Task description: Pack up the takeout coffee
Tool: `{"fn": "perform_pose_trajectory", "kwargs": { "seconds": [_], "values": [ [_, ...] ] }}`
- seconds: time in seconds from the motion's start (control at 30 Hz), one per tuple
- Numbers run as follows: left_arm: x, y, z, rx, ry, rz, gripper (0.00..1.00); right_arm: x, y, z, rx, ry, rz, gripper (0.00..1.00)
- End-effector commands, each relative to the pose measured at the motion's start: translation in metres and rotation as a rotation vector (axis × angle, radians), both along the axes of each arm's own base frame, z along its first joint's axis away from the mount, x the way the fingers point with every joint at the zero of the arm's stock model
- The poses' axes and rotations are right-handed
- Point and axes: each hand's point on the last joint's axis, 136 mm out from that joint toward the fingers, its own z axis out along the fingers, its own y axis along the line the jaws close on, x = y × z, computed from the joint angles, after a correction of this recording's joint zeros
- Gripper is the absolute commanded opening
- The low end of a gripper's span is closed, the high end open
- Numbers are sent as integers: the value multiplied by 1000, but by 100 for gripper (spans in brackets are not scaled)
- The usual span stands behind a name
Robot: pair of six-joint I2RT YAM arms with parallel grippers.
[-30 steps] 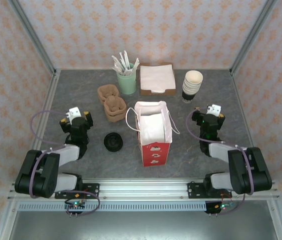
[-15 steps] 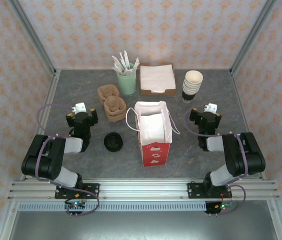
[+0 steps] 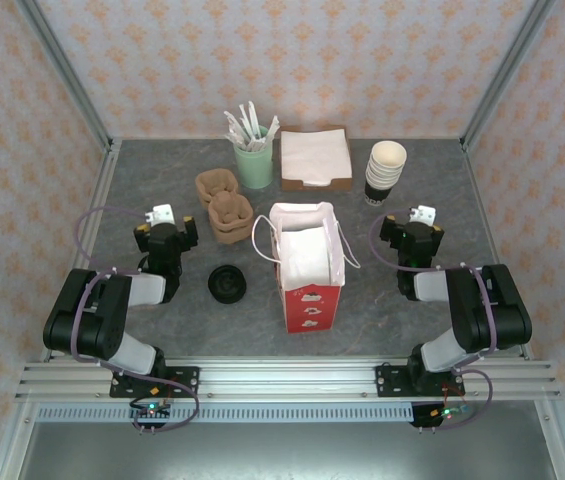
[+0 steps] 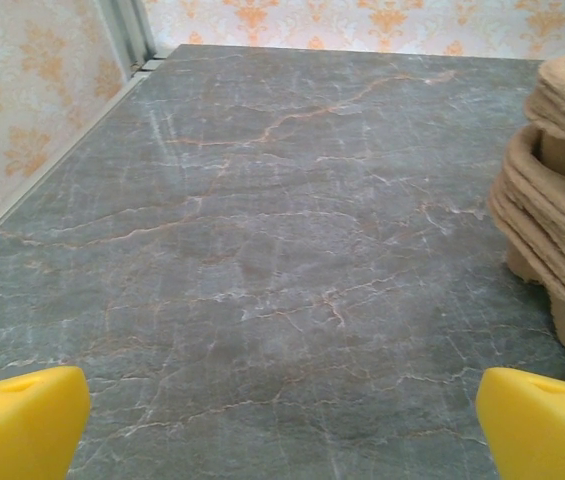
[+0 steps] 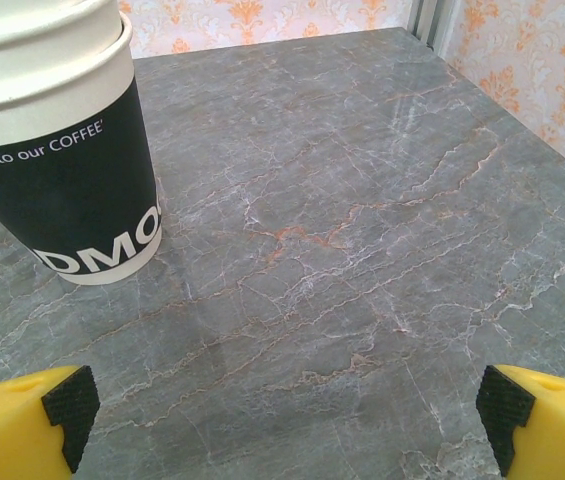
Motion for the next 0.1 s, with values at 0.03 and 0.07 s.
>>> {"fn": "perform_pose_trajectory", "kwargs": {
  "seconds": [0.03, 0.07],
  "values": [
    [7, -3, 5, 13, 4, -39, 100, 3, -3, 2, 15, -6, -13, 99],
    [7, -3, 5, 13, 3, -38, 100, 4, -3, 3, 15, -7, -12, 99]
  ]
}}
